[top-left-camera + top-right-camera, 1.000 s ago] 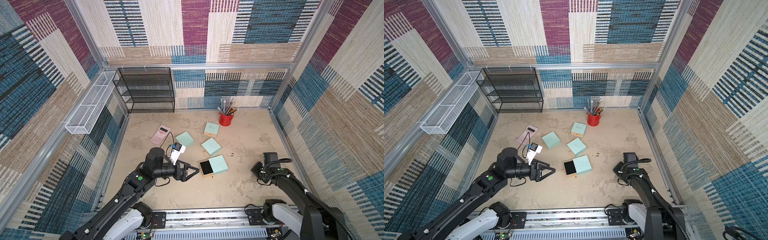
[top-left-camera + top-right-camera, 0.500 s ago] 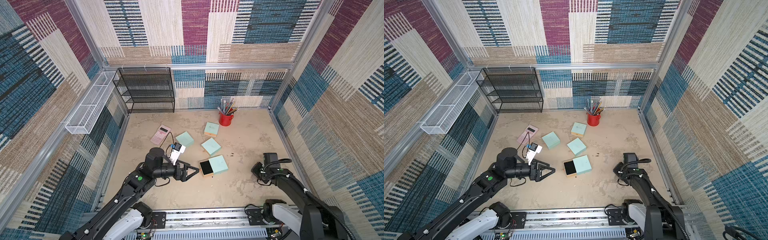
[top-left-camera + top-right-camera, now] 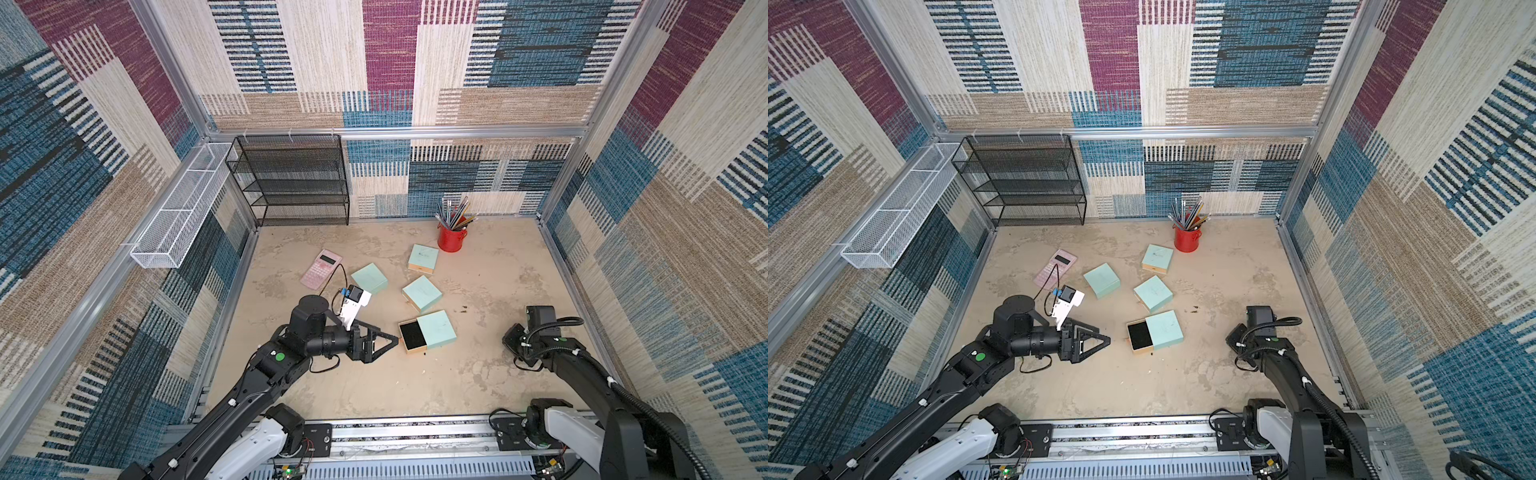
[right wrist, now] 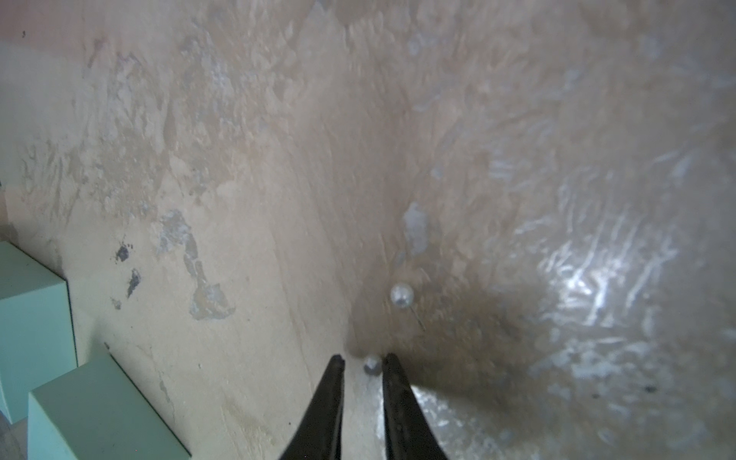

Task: Take out the earrings from the drawer-style jewelry box
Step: Place the earring at the center of the board.

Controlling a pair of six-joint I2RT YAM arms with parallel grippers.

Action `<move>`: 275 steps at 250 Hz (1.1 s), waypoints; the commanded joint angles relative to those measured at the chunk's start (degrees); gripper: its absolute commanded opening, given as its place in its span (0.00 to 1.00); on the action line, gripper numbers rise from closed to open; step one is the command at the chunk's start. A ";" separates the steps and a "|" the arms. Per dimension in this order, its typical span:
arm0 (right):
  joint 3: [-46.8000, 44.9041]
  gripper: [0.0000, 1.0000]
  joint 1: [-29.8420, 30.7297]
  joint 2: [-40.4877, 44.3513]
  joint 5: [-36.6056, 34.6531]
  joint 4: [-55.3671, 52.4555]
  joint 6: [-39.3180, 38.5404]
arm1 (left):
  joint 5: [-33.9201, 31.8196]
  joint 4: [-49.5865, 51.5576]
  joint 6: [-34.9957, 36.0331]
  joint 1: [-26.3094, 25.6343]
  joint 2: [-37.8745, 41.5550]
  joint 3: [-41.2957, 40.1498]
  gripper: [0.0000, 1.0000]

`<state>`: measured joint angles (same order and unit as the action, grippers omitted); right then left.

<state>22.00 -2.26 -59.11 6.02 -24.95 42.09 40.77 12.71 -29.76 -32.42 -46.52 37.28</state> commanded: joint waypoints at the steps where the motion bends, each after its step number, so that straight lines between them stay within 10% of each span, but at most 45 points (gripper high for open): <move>1: -0.15 0.23 -0.02 0.56 -0.21 -0.33 0.12 | -0.17 -0.67 0.66 -0.01 0.03 0.29 0.98; 190: 3.98 0.38 -0.02 4.71 1.84 -3.00 -1.53 | -0.36 -0.58 0.60 -0.01 0.21 0.30 0.98; 275: 11.55 0.77 3.84 7.31 4.38 -3.35 -8.21 | -3.90 -0.20 -1.91 0.08 -0.89 -0.03 0.98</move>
<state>29.91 -1.72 -50.98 10.72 -28.82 37.56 39.07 13.19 -29.76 -32.38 -46.61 37.30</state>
